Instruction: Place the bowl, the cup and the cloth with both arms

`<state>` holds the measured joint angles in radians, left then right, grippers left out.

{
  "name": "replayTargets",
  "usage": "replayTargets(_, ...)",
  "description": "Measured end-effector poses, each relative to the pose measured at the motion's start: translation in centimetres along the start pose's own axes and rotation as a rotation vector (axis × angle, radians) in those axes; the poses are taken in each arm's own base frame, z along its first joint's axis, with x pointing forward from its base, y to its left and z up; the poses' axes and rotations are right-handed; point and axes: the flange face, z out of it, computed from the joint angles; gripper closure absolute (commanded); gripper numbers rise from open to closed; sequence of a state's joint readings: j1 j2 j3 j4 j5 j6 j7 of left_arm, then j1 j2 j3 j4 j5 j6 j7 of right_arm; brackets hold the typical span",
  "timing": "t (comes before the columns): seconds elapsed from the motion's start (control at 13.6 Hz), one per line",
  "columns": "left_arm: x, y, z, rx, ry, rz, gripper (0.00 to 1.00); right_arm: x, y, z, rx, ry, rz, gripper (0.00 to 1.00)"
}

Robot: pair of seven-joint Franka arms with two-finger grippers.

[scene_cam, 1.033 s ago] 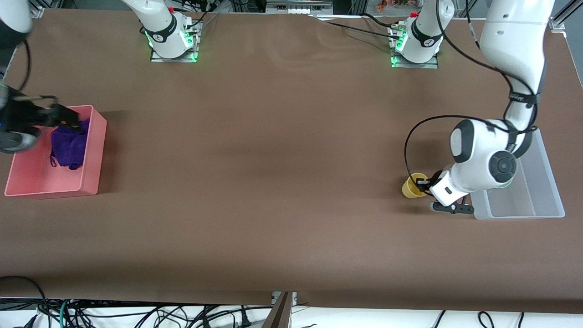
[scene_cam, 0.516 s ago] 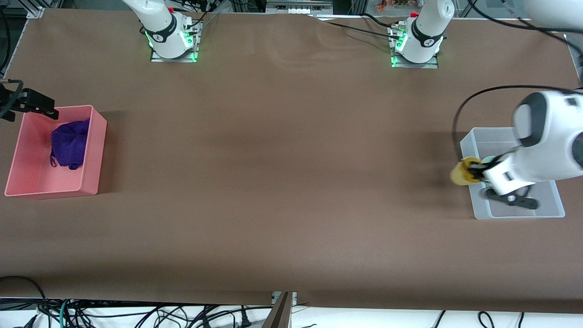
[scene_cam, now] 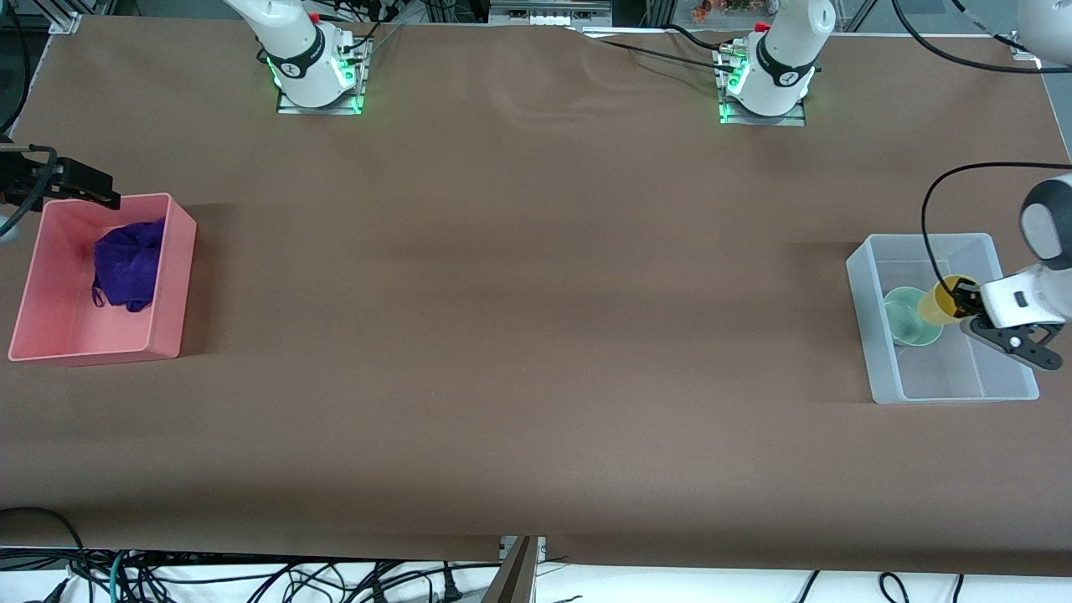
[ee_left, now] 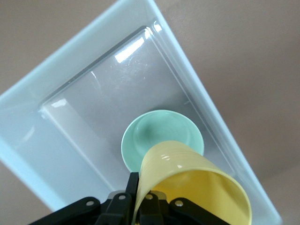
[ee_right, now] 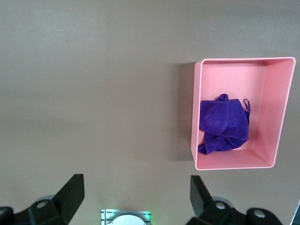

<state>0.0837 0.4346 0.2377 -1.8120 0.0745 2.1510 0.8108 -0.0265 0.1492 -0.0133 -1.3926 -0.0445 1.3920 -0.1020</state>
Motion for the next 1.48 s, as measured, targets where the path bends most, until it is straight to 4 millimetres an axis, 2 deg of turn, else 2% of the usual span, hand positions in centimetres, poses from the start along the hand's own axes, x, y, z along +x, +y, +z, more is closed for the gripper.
replayTargets(0.15, -0.2, 0.6, 3.2, 0.021, 0.019, 0.004, 1.00, 0.0, 0.0, 0.0, 0.000, -0.001, 0.000, 0.00)
replayTargets(0.22, -0.3, 0.7, 4.1, 0.023, 0.021, 0.004, 0.98, 0.0, 0.0, 0.1, 0.000, -0.001, 0.000, 0.00)
replayTargets(0.3, -0.4, 0.7, 4.5, 0.023, 0.020, 0.004, 0.71, 0.0, 0.0, 0.1, 0.000, -0.001, 0.000, 0.00)
replayTargets(0.37, -0.4, 0.7, 4.6, 0.023, 0.020, 0.003, 0.20, 0.1, 0.0, 0.1, 0.000, -0.002, 0.000, 0.00)
replayTargets(0.44, -0.4, 0.7, 4.5, 0.024, 0.022, 0.003, 0.00, 0.1, 0.0, 0.2, 0.000, -0.003, 0.000, 0.00)
replayTargets(0.74, -0.2, 0.3, 3.6, 0.041, 0.039, 0.000, 0.00, 0.1, -0.1, 0.2, 0.000, -0.003, -0.001, 0.00)
replayTargets(0.89, -0.1, -0.1, 1.1, 0.047, 0.070, -0.039, 0.00, 0.1, -0.1, 0.2, 0.000, -0.003, -0.001, 0.00)
replayTargets(1.03, -0.4, 0.7, -3.0, -0.019, 0.095, -0.136, 0.00, 0.1, -0.1, 0.2, 0.000, -0.003, -0.001, 0.00)
replayTargets(1.18, 0.0, 3.6, -7.2, -0.095, 0.073, -0.210, 0.00, 0.1, -0.1, 0.2, 0.000, -0.003, -0.001, 0.00)
replayTargets(1.48, 3.4, 12.0, -16.3, -0.162, 0.010, -0.336, 0.00, 0.1, -0.1, 0.2, 0.000, -0.003, -0.001, 0.00)
